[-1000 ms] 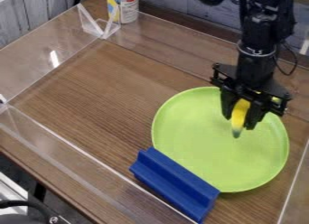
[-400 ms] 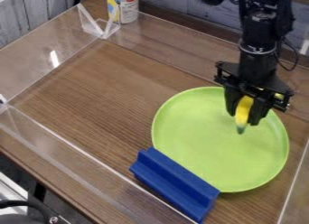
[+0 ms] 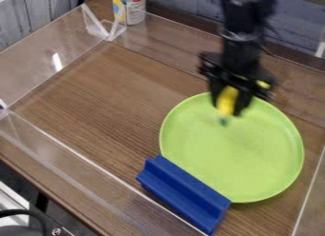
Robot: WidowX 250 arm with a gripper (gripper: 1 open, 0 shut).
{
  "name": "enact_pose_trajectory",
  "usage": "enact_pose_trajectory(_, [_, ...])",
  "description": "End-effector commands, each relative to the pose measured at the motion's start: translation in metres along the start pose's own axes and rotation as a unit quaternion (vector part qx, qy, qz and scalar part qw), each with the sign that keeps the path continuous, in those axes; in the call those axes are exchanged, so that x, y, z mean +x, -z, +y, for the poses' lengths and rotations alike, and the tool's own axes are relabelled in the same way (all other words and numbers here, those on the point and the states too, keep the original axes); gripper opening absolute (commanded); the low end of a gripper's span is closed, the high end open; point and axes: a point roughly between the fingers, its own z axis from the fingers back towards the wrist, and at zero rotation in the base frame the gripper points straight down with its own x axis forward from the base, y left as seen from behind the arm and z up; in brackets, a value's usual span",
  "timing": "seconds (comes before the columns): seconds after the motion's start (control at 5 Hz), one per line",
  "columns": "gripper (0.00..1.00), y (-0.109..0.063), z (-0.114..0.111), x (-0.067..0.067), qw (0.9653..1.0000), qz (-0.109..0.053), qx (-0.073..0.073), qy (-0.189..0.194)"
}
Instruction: Remove the banana from inside the green plate and put it on the table
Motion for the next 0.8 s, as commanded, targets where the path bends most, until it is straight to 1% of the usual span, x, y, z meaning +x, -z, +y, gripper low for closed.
enact_pose_trajectory(0.0, [0.00, -0.024, 0.046, -0.003, 0.9992, -0.036, 0.011, -0.012])
enact_pose_trajectory(0.2, [0.00, -0.024, 0.090, -0.020, 0.9988, -0.037, 0.021, -0.024])
enact_pose_trajectory(0.4, [0.00, -0.016, 0.132, -0.037, 0.9982, -0.035, 0.029, -0.040])
enact_pose_trajectory(0.6, [0.00, 0.000, 0.159, -0.047, 0.9981, -0.028, 0.035, -0.042])
